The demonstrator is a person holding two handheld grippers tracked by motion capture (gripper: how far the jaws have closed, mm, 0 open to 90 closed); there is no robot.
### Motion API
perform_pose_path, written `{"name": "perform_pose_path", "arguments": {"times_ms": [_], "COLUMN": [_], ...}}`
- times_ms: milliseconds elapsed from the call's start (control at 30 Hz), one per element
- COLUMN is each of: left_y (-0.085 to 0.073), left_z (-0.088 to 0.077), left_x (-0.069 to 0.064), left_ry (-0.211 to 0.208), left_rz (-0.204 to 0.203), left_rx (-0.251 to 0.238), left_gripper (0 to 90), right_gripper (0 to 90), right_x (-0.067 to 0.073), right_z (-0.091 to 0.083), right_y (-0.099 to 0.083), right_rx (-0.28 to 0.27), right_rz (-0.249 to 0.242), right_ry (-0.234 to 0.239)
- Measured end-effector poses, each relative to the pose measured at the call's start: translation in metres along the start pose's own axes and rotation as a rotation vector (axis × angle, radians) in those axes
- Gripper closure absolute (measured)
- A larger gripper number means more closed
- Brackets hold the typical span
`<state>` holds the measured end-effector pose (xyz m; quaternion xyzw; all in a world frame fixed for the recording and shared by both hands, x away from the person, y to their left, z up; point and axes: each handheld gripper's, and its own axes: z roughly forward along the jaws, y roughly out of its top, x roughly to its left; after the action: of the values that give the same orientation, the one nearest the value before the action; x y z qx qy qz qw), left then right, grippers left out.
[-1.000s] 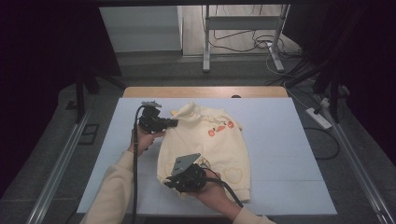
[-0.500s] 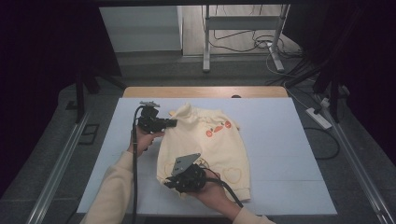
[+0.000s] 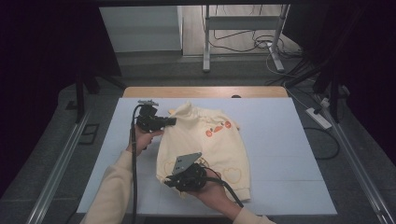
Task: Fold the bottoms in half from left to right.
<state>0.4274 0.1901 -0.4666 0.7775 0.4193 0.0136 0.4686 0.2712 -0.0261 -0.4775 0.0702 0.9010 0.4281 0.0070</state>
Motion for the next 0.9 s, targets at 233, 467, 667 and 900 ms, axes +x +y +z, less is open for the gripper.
{"name": "perform_pose_path", "arguments": {"times_ms": [233,467,667,900], "left_y": [0.002,-0.001,0.005,0.003], "left_z": [-0.008,-0.003,-0.029,-0.022], "left_x": [-0.002,0.004,0.002,0.003], "left_ry": [-0.002,0.006,0.005,0.018], "left_rz": [-0.006,-0.025,-0.025,-0.033], "left_rx": [-0.019,-0.006,-0.079,-0.044], "left_gripper": [81.6,81.7,81.7,81.6], "right_gripper": [81.9,82.0,82.0,82.0], "right_x": [0.007,0.000,0.004,0.004], "right_z": [-0.009,-0.002,-0.002,-0.011], "right_y": [0.011,0.003,0.018,0.018], "right_rx": [-0.049,-0.021,-0.065,-0.079], "right_rz": [-0.028,0.000,-0.024,-0.027], "right_ry": [-0.003,0.003,0.008,-0.004]}}
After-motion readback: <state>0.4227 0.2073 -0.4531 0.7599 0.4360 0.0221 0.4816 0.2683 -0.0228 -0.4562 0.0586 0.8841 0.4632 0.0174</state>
